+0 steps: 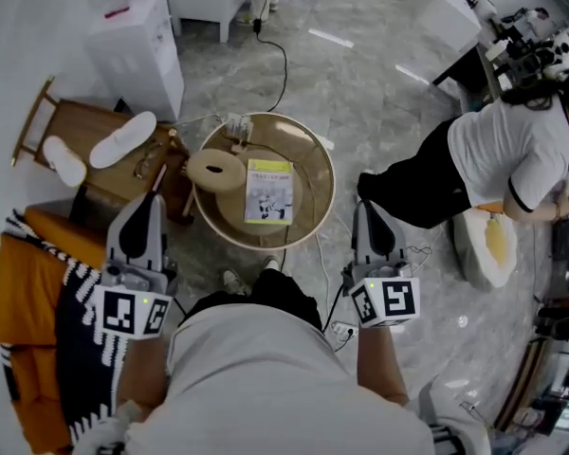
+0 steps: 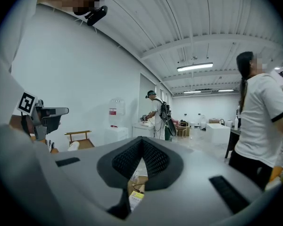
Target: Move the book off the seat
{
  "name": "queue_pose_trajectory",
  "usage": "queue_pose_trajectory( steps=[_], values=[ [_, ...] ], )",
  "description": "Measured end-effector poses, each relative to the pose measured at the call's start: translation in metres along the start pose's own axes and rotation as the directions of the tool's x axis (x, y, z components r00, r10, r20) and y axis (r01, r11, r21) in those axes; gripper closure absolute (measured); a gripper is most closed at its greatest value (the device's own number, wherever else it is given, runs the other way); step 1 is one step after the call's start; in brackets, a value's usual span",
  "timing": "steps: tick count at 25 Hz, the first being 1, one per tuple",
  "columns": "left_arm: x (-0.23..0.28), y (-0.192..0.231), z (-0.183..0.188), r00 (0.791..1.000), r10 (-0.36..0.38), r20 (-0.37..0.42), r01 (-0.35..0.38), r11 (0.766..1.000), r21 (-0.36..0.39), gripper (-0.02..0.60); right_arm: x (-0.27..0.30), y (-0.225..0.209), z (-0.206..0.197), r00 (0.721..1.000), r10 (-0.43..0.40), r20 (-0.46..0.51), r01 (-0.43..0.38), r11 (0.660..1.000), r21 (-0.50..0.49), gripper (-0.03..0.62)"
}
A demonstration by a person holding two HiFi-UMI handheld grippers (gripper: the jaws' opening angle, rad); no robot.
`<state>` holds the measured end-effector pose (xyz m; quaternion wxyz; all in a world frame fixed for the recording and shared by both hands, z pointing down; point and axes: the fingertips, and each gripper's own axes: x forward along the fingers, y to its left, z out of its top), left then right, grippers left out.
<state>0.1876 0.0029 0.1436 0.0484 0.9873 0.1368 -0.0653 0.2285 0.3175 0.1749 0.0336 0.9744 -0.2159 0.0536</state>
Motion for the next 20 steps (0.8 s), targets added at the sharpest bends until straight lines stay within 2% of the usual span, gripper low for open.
queue_pose_trajectory(
  steps=[20],
  values=[
    [0.011, 0.000, -0.004, 1.000, -0.017, -0.010, 0.017, 1.000, -0.022, 0.566, 0.009, 0.002, 0.003, 1.000, 0.008, -0.013, -0.008, 1.000, -0.013, 0.574]
  ],
)
